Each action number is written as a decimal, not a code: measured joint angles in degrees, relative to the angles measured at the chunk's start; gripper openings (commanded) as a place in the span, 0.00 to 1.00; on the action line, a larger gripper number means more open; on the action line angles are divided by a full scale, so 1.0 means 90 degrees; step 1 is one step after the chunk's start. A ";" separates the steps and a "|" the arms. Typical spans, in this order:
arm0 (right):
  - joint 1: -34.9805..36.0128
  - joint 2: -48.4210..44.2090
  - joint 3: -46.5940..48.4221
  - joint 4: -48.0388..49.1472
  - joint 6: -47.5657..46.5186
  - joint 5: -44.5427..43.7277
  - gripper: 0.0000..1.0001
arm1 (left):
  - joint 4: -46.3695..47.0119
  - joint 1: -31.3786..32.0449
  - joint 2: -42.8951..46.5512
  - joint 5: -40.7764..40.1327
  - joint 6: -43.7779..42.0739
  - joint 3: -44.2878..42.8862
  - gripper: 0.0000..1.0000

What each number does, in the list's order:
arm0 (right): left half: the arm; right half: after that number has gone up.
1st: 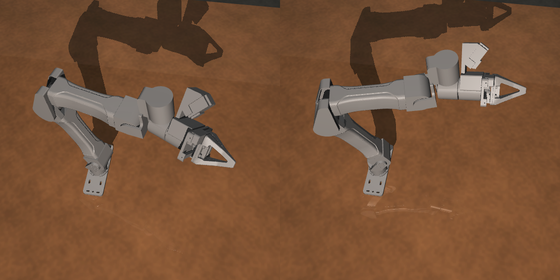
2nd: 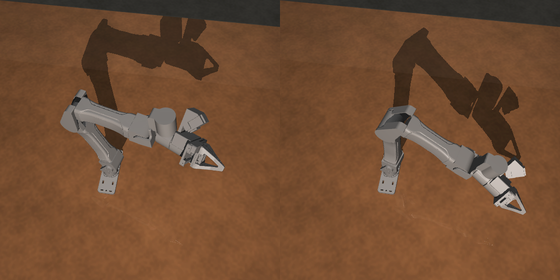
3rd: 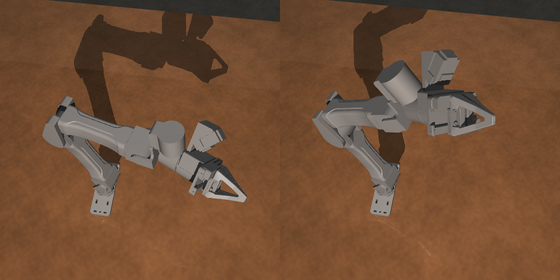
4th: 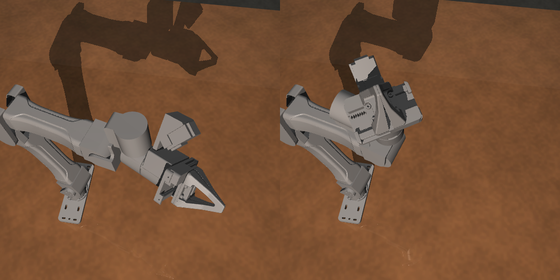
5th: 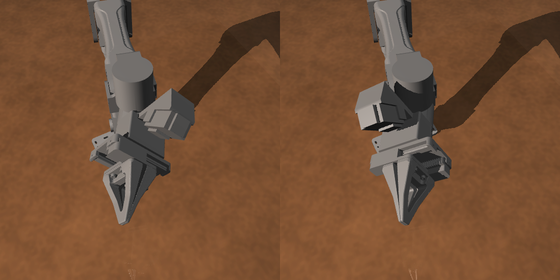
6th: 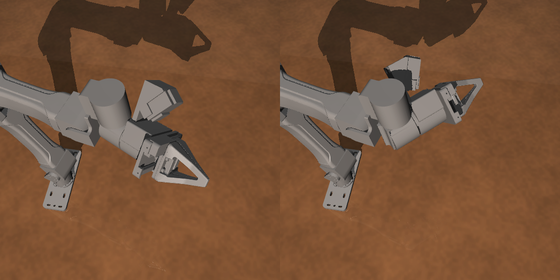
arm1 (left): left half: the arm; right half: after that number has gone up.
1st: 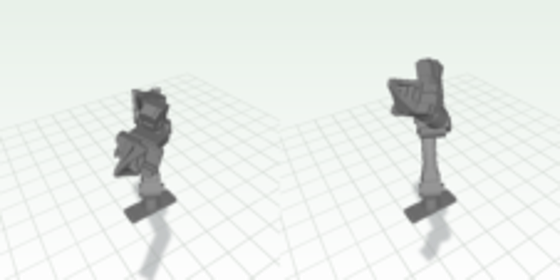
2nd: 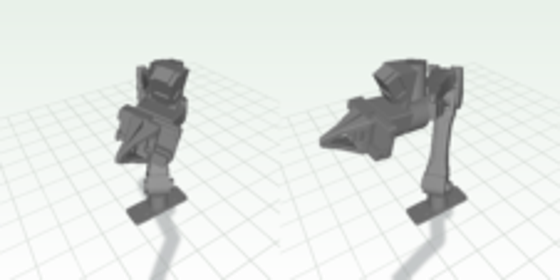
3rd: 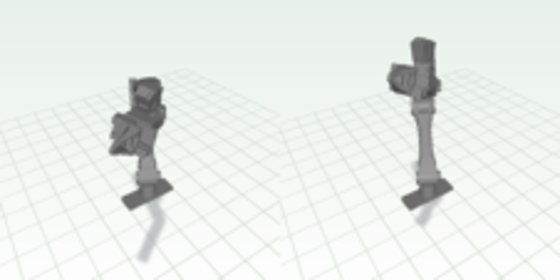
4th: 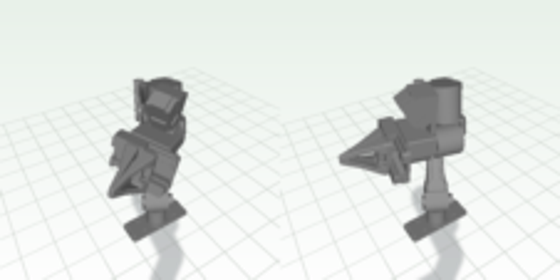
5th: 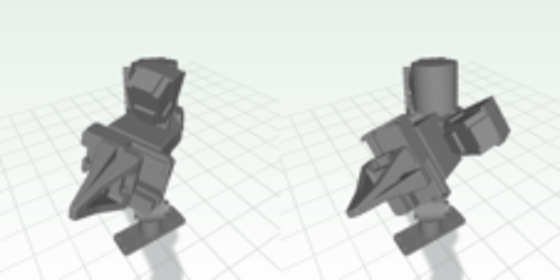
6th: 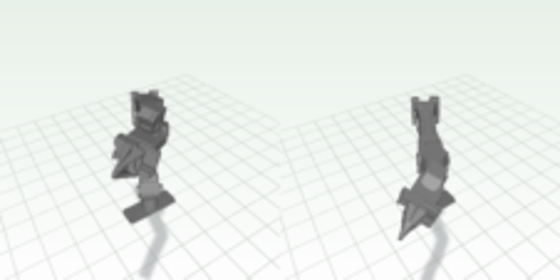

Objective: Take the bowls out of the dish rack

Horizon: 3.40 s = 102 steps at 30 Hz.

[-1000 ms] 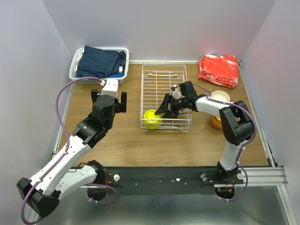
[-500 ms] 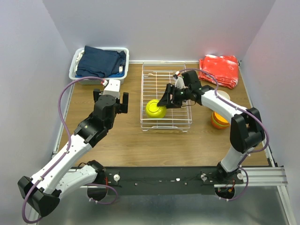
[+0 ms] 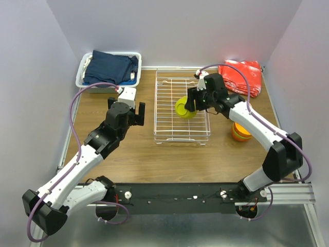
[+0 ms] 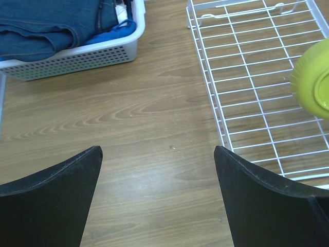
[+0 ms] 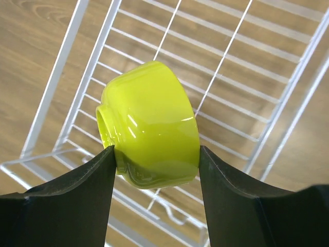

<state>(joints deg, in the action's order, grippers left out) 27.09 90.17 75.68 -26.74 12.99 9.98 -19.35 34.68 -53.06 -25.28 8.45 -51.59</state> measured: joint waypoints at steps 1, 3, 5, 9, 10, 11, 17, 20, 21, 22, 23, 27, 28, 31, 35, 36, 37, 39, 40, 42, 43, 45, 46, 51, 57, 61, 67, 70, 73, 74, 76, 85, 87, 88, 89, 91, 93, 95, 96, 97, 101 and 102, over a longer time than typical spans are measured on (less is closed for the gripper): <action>0.0117 -0.0143 -0.0053 0.0087 -0.0270 -0.0257 0.20 | 0.0000 -0.0024 -0.0005 0.0083 0.0041 0.0000 0.99; 0.0355 -0.0391 -0.0170 0.0228 -0.0709 -0.0712 0.20 | 0.0002 -0.0087 -0.0012 0.0221 0.0112 0.0000 0.99; 0.0695 -0.0612 -0.0330 0.0454 -0.1166 -0.1163 0.20 | 0.0002 -0.0160 -0.0029 0.0420 0.0211 0.0000 0.99; 0.1450 -0.1003 -0.0877 0.1064 -0.2059 -0.2110 0.23 | -0.0007 -0.0425 -0.0189 0.0959 0.0449 -0.0024 0.99; 0.1598 -0.1042 -0.0967 0.1166 -0.2176 -0.2283 0.23 | -0.0034 -0.0500 -0.0274 0.1149 0.0539 -0.0063 0.99; 0.1824 -0.1103 -0.1141 0.1350 -0.2453 -0.2603 0.23 | -0.0078 -0.0573 -0.0345 0.1268 0.0578 -0.0119 0.99; 0.2800 -0.1287 -0.2322 0.2934 -0.3772 -0.4104 0.23 | -0.0702 -0.0889 -0.1132 0.2132 0.1090 -0.1120 0.99; 0.3198 -0.1294 -0.2941 0.3837 -0.4481 -0.4726 0.23 | -0.1103 -0.0925 -0.1426 0.2467 0.1345 -0.1727 0.99; 0.3305 -0.1287 -0.3109 0.4051 -0.4733 -0.4903 0.23 | -0.1200 -0.0930 -0.1511 0.2550 0.1409 -0.1919 0.99; 0.3441 -0.1277 -0.3271 0.4391 -0.4964 -0.5105 0.23 | -0.1333 -0.0935 -0.1598 0.2637 0.1486 -0.2123 0.99; 0.3529 -0.1270 -0.3368 0.4636 -0.5132 -0.5236 0.23 | -0.1511 -0.0935 -0.1710 0.2730 0.1579 -0.2358 0.99; 0.3934 -0.1132 -0.3801 0.6122 -0.6166 -0.5909 0.23 | -0.1914 -0.0937 -0.2098 0.2975 0.1766 -0.2948 0.99; 0.4041 -0.1044 -0.3912 0.6596 -0.6462 -0.6057 0.23 | -0.1960 -0.0942 -0.2181 0.3033 0.1795 -0.3026 0.99; 0.4233 -0.0670 -0.4068 0.7757 -0.7288 -0.6385 0.22 | -0.2203 -0.0942 -0.2453 0.3252 0.1834 -0.3242 0.99; 0.4371 -0.0066 -0.4189 0.9148 -0.8364 -0.6647 0.22 | -0.2402 -0.0942 -0.2705 0.3475 0.1846 -0.3388 0.99; 0.4384 0.0053 -0.4211 0.9476 -0.8646 -0.6693 0.21 | -0.2438 -0.0942 -0.2727 0.3512 0.1851 -0.3410 0.99; 0.4410 0.0216 -0.4235 0.9758 -0.8935 -0.6722 0.22 | -0.2480 -0.0950 -0.2766 0.3555 0.1853 -0.3453 0.99; 0.4449 0.0532 -0.4243 1.0304 -0.9588 -0.6759 0.21 | -0.2550 -0.0959 -0.2863 0.3650 0.1877 -0.3577 0.99; 0.4464 0.0716 -0.4245 1.0554 -1.0013 -0.6764 0.22 | -0.2548 -0.0967 -0.2929 0.3704 0.1892 -0.3653 0.99; 0.4510 0.0935 -0.4238 1.0907 -1.0494 -0.6764 0.21 | -0.2545 -0.0971 -0.3055 0.3801 0.1928 -0.3759 0.99; 0.4546 0.1059 -0.4233 1.1091 -1.0839 -0.6754 0.21 | -0.2535 -0.0971 -0.3121 0.3866 0.1970 -0.3806 0.99; 0.4605 0.1226 -0.4197 1.1302 -1.1239 -0.6739 0.21 | -0.2523 -0.0971 -0.3271 0.3983 0.2025 -0.3893 0.99; 0.4626 0.1331 -0.4158 1.1407 -1.1472 -0.6722 0.21 | -0.2506 -0.0971 -0.3347 0.4056 0.2079 -0.3929 0.99; 0.4675 0.1515 -0.4075 1.1587 -1.1995 -0.6647 0.22 | -0.2489 -0.0971 -0.3767 0.4318 0.2217 -0.4209 0.99; 0.4673 0.1625 -0.3900 1.1523 -1.2242 -0.6516 0.22 | -0.2533 -0.0971 -0.4214 0.4556 0.2336 -0.4597 0.99; 0.4660 0.1673 -0.3832 1.1497 -1.2364 -0.6458 0.22 | -0.2630 -0.0971 -0.4432 0.4571 0.2385 -0.4918 0.99; 0.4660 0.1676 -0.3832 1.1487 -1.2456 -0.6450 0.22 | -0.2953 -0.0971 -0.4585 0.4367 0.2348 -0.5059 0.88; 0.4660 0.1676 -0.3832 1.1487 -1.2461 -0.6448 0.22 | -0.3196 -0.0979 -0.4692 0.4206 0.2266 -0.5056 0.79; 0.4660 0.1676 -0.3832 1.1487 -1.2466 -0.6443 0.22 | -0.3308 -0.0979 -0.4765 0.4199 0.2212 -0.5003 0.68; 0.4660 0.1676 -0.3832 1.1487 -1.2466 -0.6443 0.22 | -0.3322 -0.0979 -0.4777 0.4199 0.2203 -0.4976 0.63; 0.4660 0.1676 -0.3832 1.1487 -1.2478 -0.6438 0.22 | -0.3339 -0.0979 -0.4816 0.4214 0.2203 -0.4913 0.61; 0.4660 0.1676 -0.3832 1.1487 -1.2522 -0.6419 0.23 | -0.3347 -0.0979 -0.5183 0.4675 0.2183 -0.4826 0.45; 0.4660 0.1681 -0.3832 1.1480 -1.2553 -0.6380 0.23 | -0.3344 -0.0979 -0.5219 0.4782 0.2183 -0.4823 0.31; 0.4660 0.1683 -0.3832 1.1480 -1.2570 -0.6363 0.24 | -0.3351 -0.0979 -0.5234 0.4830 0.2183 -0.4823 0.24; 0.4660 0.1685 -0.3832 1.1460 -1.2580 -0.6339 0.25 | -0.3354 -0.0979 -0.5251 0.4894 0.2166 -0.4826 0.16; 0.4665 0.1695 -0.3832 1.1434 -1.2662 -0.6305 0.29 | -0.3373 -0.0979 -0.5277 0.4923 0.2166 -0.4838 0.00; 0.4692 0.1712 -0.3832 1.1312 -1.2879 -0.6154 0.40 | -0.3395 -0.0993 -0.5345 0.4867 0.2242 -0.4862 0.00; 0.4731 0.1732 -0.3830 1.1242 -1.2949 -0.6115 0.57 | -0.3473 -0.1025 -0.5399 0.4881 0.2242 -0.4889 0.00; 0.4736 0.1732 -0.3830 1.1247 -1.2954 -0.6115 0.62 | -0.3490 -0.1025 -0.5406 0.4879 0.2239 -0.4906 0.00; 0.4733 0.1732 -0.3830 1.1251 -1.2956 -0.6113 0.72 | -0.3509 -0.1025 -0.5406 0.4855 0.2234 -0.4947 0.00; 0.4714 0.1727 -0.3738 1.1285 -1.2905 -0.6144 0.87 | -0.3662 -0.1025 -0.5408 0.4692 0.2193 -0.5195 0.00; 0.4704 0.1700 -0.3723 1.1290 -1.2869 -0.6176 0.89 | -0.3691 -0.1022 -0.5408 0.4631 0.2161 -0.5297 0.00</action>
<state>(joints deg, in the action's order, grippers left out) 69.43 105.47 42.17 74.87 -102.83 -45.60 -52.58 25.47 -101.73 16.40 27.90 -99.26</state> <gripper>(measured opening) 0.767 0.047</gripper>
